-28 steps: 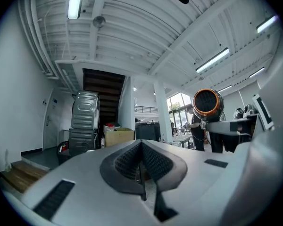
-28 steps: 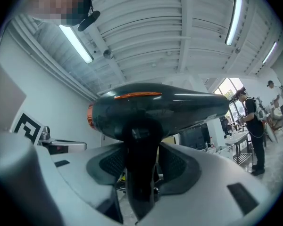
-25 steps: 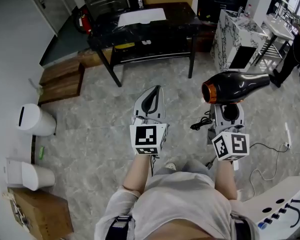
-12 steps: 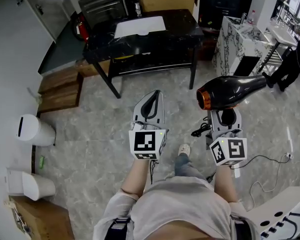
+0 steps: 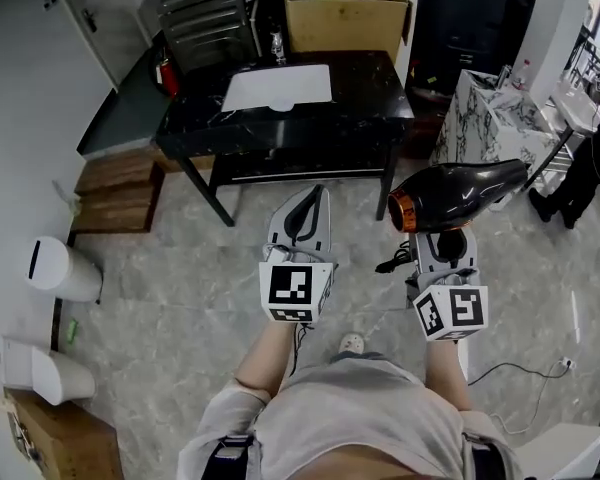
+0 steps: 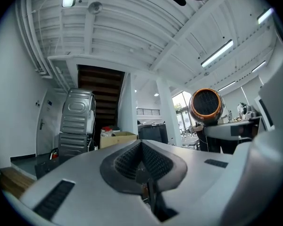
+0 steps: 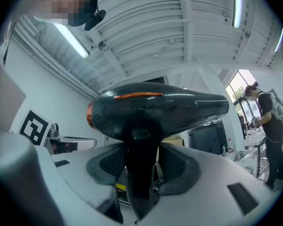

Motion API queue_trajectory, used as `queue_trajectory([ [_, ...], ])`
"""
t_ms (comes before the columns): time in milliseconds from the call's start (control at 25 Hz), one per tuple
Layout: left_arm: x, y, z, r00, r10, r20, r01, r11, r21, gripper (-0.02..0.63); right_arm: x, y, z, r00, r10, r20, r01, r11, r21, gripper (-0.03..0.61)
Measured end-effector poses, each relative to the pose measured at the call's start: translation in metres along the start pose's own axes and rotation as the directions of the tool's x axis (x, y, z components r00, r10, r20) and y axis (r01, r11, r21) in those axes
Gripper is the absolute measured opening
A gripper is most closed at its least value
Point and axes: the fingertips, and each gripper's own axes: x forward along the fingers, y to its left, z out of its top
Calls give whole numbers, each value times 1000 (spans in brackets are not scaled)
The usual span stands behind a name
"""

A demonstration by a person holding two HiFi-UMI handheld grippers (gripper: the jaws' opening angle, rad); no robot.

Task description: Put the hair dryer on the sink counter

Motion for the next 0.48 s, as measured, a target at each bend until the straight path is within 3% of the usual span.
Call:
queue_trajectory([
  [200, 59, -5, 8, 1000, 4, -22, -4, 1000, 22, 12, 52, -40, 4, 999, 29, -25, -30, 1000, -3, 207],
  [480, 110, 3, 0, 999, 0, -42, 1, 999, 32, 13, 94, -64, -9, 999, 40, -36, -39, 999, 24, 207],
])
